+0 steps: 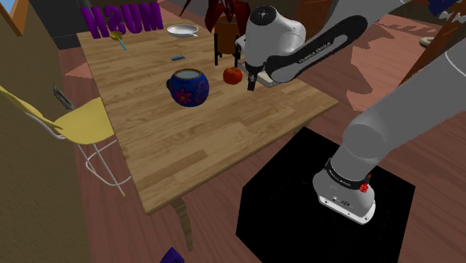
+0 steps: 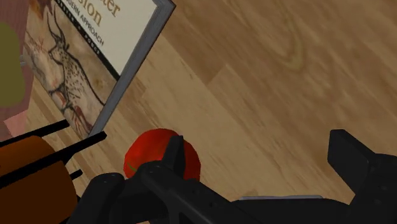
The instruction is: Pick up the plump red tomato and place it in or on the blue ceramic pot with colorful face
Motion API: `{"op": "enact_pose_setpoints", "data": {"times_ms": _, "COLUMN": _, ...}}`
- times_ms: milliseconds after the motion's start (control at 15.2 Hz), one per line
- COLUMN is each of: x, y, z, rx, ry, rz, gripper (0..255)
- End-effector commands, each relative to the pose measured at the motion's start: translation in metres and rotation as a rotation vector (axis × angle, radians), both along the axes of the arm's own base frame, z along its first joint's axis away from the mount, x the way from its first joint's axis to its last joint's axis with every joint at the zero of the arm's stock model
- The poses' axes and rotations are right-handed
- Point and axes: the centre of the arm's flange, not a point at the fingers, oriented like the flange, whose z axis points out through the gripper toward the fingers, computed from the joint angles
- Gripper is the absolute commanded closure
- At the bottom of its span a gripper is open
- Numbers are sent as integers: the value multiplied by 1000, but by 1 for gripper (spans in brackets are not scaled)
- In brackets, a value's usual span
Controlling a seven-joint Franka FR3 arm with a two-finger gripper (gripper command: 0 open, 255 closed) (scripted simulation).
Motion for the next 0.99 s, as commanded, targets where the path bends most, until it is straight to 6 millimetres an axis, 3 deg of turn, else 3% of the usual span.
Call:
{"op": "enact_pose_setpoints", "data": {"times_ms": 0, "x": 16, "y": -4, "z": -13, "rx": -54, "ry": -28, "rz": 57, "gripper": 0}}
{"op": "enact_pose_setpoints", "data": {"times_ms": 528, "x": 88, "y": -15, "z": -65, "rx": -256, "ry": -133, "rz": 252, "gripper": 0}}
{"op": "enact_pose_setpoints", "data": {"times_ms": 924, "x": 109, "y": -29, "z": -86, "rx": -273, "ry": -142, "rz": 268, "gripper": 0}}
